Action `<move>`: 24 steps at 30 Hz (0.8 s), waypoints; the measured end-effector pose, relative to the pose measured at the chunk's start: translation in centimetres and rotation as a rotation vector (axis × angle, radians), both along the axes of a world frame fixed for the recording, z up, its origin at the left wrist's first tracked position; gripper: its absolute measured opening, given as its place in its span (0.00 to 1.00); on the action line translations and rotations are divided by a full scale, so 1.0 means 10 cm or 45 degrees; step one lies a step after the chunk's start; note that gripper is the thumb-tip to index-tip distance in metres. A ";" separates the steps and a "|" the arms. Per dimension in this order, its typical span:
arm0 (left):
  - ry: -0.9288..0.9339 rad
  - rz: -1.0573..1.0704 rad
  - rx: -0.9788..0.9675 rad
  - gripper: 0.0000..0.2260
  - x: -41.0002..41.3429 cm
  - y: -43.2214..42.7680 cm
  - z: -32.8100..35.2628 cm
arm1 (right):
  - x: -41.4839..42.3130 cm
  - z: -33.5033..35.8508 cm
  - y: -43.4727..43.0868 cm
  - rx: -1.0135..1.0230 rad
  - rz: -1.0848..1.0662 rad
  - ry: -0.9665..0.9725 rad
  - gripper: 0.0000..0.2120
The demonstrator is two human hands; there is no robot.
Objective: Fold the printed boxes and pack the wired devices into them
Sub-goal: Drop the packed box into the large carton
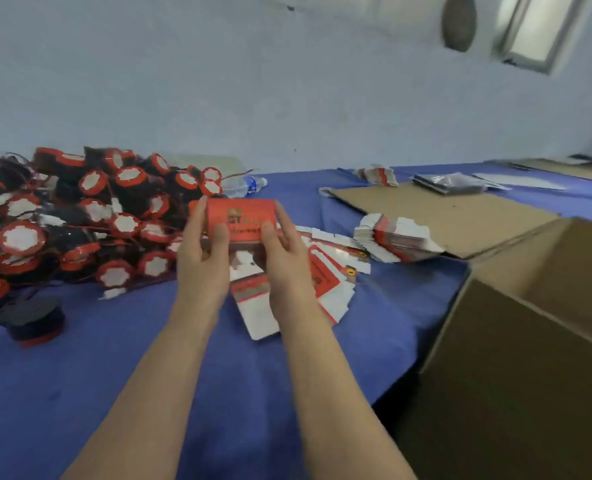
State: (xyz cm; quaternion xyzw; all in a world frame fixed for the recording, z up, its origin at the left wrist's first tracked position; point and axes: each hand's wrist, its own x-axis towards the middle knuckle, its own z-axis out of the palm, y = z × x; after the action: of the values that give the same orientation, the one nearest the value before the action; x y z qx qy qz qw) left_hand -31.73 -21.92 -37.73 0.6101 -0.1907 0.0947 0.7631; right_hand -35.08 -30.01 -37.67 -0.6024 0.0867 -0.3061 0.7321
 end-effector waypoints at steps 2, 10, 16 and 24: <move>0.040 -0.231 -0.105 0.17 -0.30 -0.61 0.27 | -0.47 0.29 -0.49 0.086 -0.235 -0.123 0.15; 0.016 -1.209 0.430 0.22 -2.51 -2.58 0.68 | -3.03 0.82 -1.99 -0.331 -1.692 0.521 0.24; 0.117 -1.092 0.222 0.11 -2.46 -2.45 0.60 | -2.75 0.66 -1.73 -0.593 -1.519 0.266 0.16; 0.282 0.033 0.397 0.17 -0.58 -1.42 0.02 | -1.00 -0.02 -1.17 -0.650 -0.544 0.639 0.09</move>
State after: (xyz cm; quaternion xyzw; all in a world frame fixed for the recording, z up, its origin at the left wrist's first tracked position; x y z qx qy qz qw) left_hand -37.48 -36.08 -37.50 0.7301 -0.1099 0.0062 0.6744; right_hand -45.08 -41.72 -37.90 -0.7890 0.3067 -0.3064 0.4355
